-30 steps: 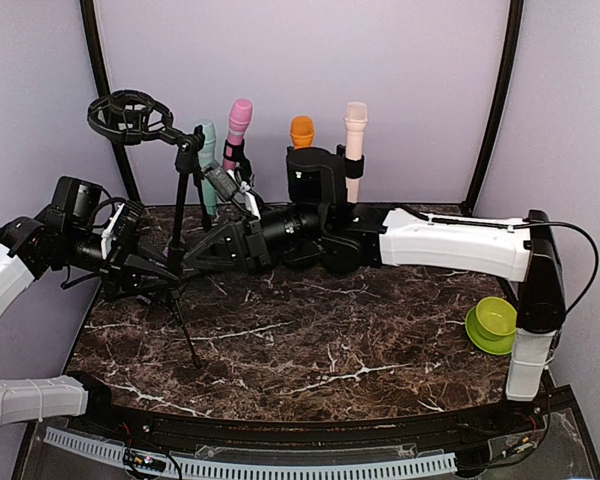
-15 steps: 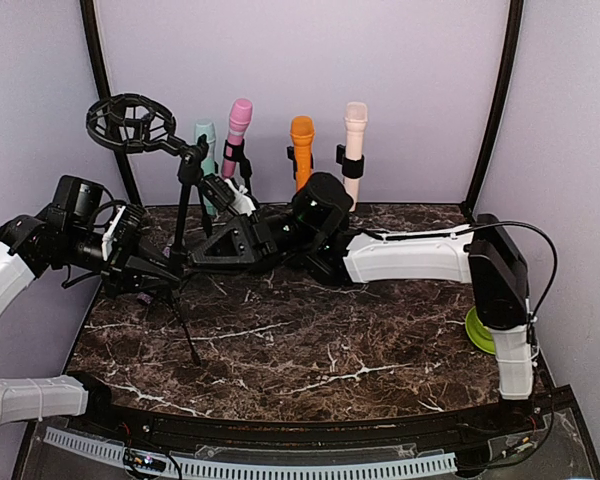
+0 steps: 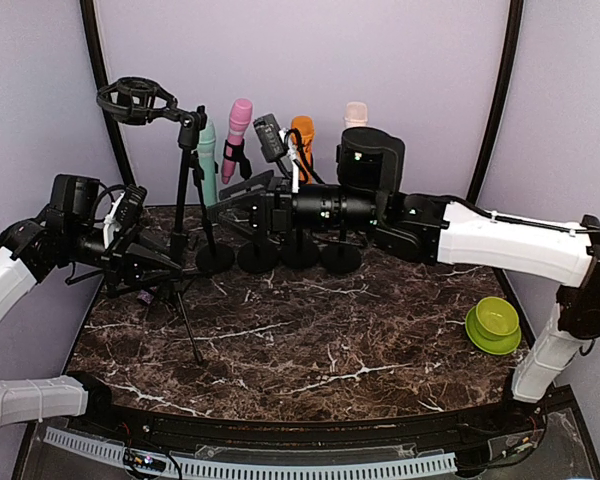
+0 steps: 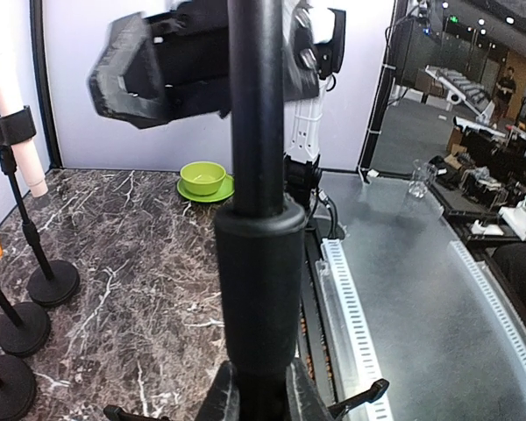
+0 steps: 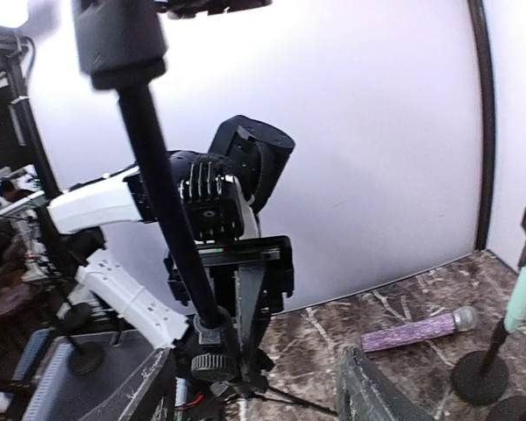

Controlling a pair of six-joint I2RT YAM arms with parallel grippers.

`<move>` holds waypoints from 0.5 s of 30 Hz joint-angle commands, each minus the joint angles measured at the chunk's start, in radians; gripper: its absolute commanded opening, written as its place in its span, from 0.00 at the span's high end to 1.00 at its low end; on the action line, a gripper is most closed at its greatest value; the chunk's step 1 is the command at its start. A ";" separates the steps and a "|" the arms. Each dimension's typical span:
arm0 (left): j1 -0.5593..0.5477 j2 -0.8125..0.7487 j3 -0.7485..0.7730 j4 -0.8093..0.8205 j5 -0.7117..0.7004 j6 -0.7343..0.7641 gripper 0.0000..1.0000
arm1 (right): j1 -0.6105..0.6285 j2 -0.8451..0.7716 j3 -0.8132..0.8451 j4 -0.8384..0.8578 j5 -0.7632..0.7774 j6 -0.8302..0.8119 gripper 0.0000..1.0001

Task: Remove the microphone from the stand
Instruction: Unscrew the knob on the stand of the microphone stand.

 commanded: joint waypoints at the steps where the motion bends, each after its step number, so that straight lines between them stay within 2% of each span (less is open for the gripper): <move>1: 0.003 -0.032 -0.012 0.115 0.076 -0.121 1.00 | 0.102 -0.013 -0.045 -0.101 0.393 -0.396 0.39; 3: 0.002 -0.031 -0.012 0.105 0.076 -0.115 1.00 | 0.128 -0.012 -0.044 -0.093 0.424 -0.448 0.41; 9: 0.002 -0.027 -0.008 0.087 0.068 -0.088 1.00 | 0.157 0.002 -0.020 -0.098 0.354 -0.486 0.44; 15: 0.002 -0.024 -0.008 0.080 0.068 -0.078 1.00 | 0.176 0.029 0.017 -0.105 0.392 -0.527 0.48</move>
